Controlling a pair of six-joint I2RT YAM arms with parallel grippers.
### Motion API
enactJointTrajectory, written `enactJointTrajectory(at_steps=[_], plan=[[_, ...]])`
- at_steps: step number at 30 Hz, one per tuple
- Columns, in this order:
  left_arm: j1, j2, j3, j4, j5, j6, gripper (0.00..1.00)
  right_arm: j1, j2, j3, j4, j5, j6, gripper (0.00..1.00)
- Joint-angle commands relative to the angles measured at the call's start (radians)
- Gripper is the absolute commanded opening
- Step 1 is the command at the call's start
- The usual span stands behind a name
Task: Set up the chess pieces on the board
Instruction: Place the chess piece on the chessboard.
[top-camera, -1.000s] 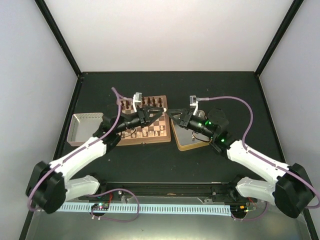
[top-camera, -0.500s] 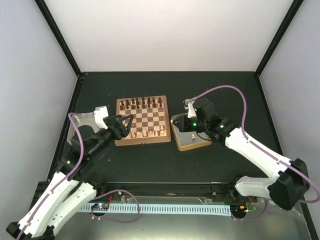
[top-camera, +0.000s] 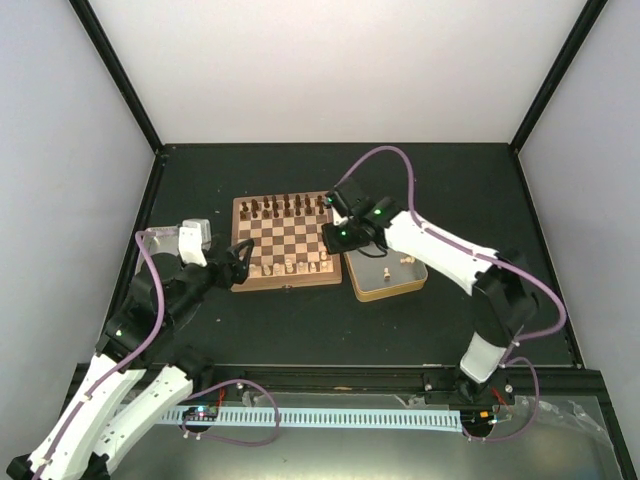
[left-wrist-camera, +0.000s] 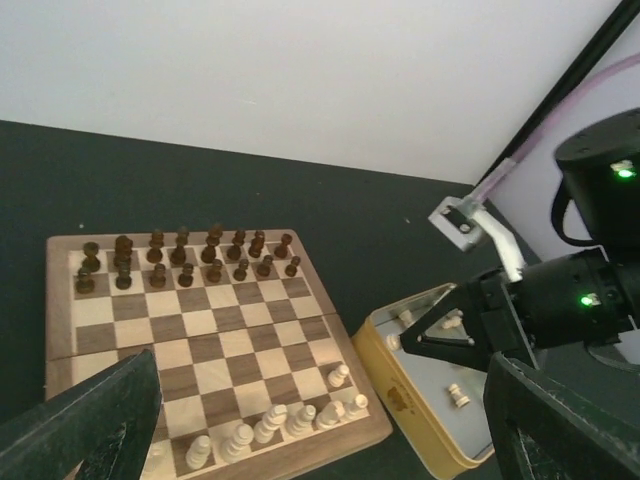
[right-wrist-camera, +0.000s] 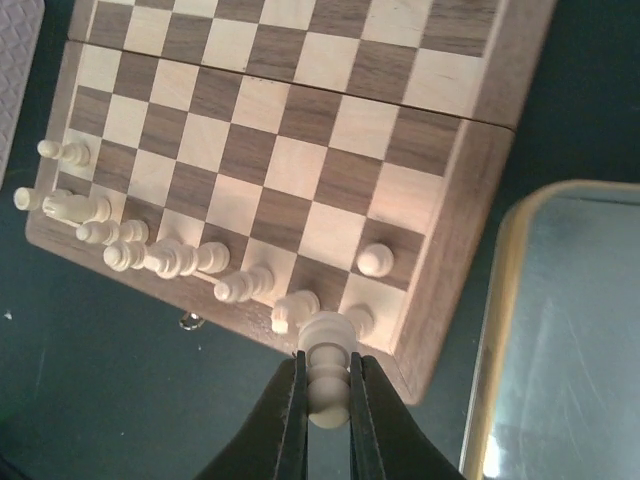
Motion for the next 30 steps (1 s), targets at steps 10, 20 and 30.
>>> enactJointTrajectory(at_steps=[10, 20, 30], plan=[[0.005, 0.014, 0.067, 0.115, -0.225, 0.180, 0.91, 0.059, 0.366, 0.424, -0.269, 0.055, -0.067, 0.01], [0.005, -0.027, -0.012, 0.221, -0.270, 0.205, 0.91, 0.066, 0.529, 0.588, -0.371, 0.096, -0.107, 0.01], [0.013, -0.010, -0.010, 0.210, -0.264, 0.196, 0.92, 0.082, 0.618, 0.662, -0.409, 0.109, -0.100, 0.01]])
